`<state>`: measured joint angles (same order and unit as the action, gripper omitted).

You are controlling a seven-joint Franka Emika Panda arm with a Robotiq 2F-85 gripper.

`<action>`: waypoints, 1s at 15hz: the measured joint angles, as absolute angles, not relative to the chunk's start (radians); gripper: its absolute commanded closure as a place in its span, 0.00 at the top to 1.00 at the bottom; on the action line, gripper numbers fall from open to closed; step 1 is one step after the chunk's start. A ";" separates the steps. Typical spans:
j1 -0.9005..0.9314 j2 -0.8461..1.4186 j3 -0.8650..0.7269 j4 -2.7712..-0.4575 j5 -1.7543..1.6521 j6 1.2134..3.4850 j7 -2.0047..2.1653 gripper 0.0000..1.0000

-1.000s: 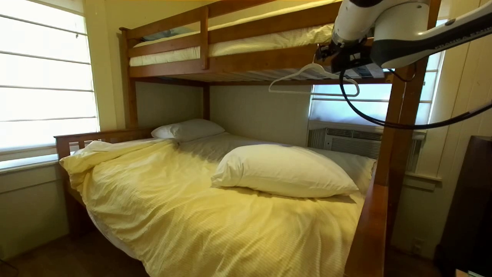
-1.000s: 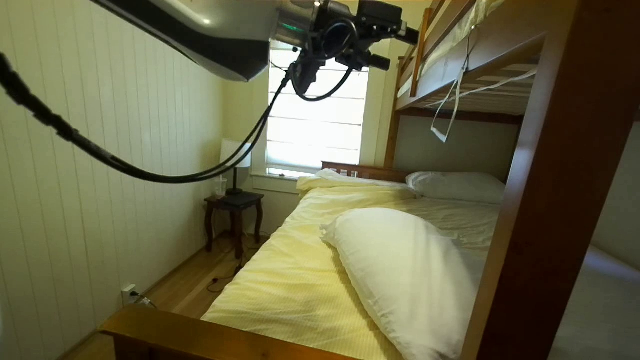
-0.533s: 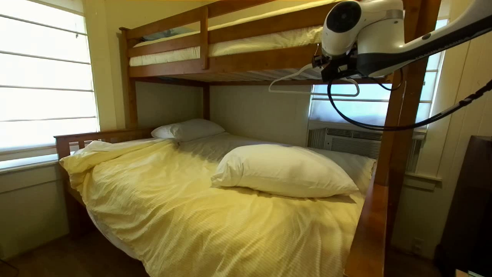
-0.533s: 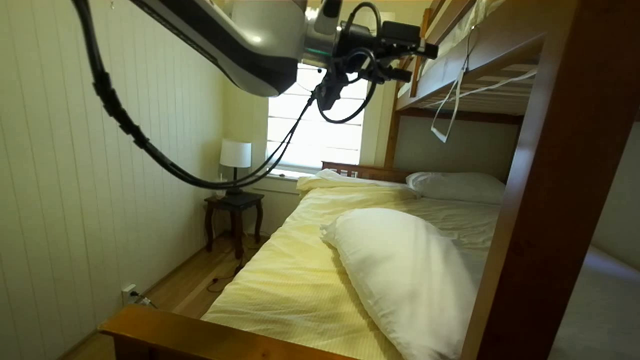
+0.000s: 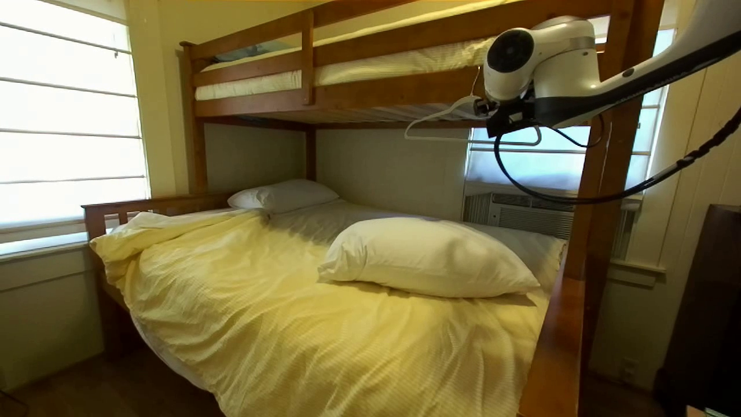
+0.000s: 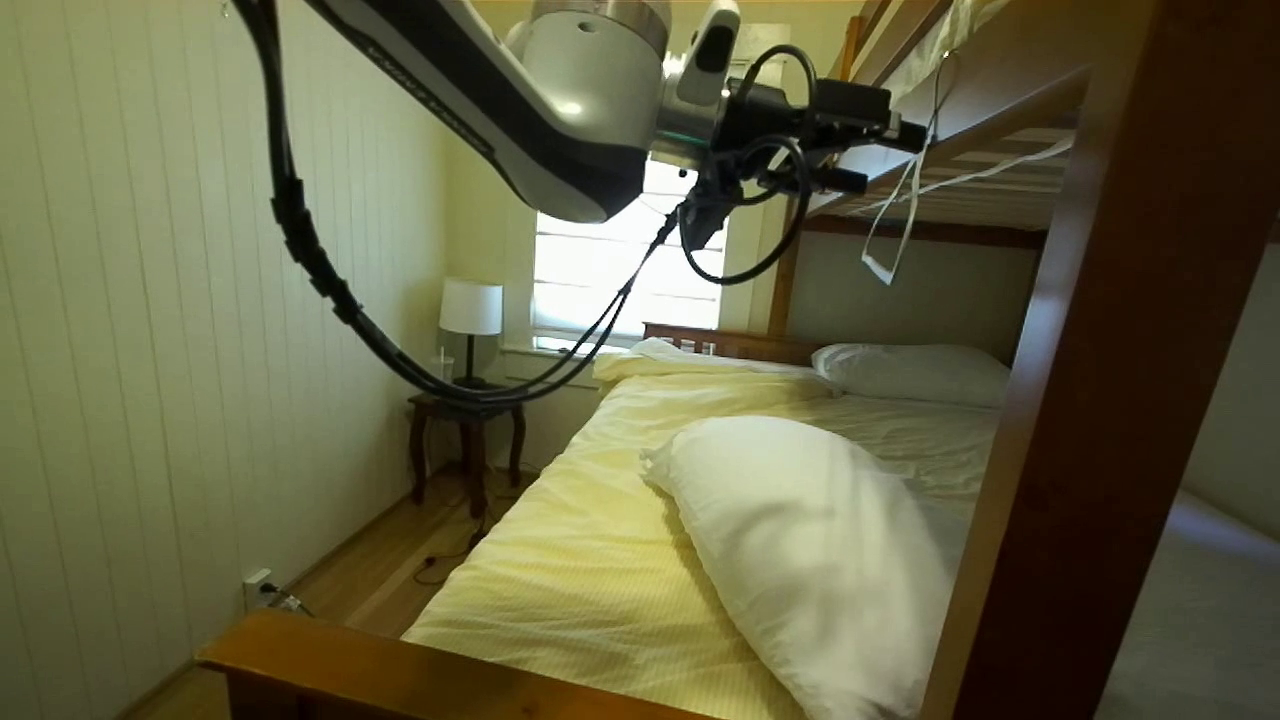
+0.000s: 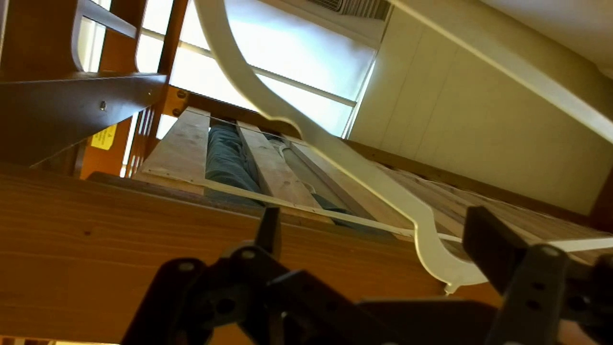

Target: Put the hanger on the bed

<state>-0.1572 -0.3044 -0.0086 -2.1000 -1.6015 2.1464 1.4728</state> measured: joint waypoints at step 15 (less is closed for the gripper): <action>-0.126 -0.275 -0.046 -2.107 -1.629 2.106 1.474 0.61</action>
<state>-0.1260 -0.2753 -0.0458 -2.1073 -1.6293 2.1061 1.4738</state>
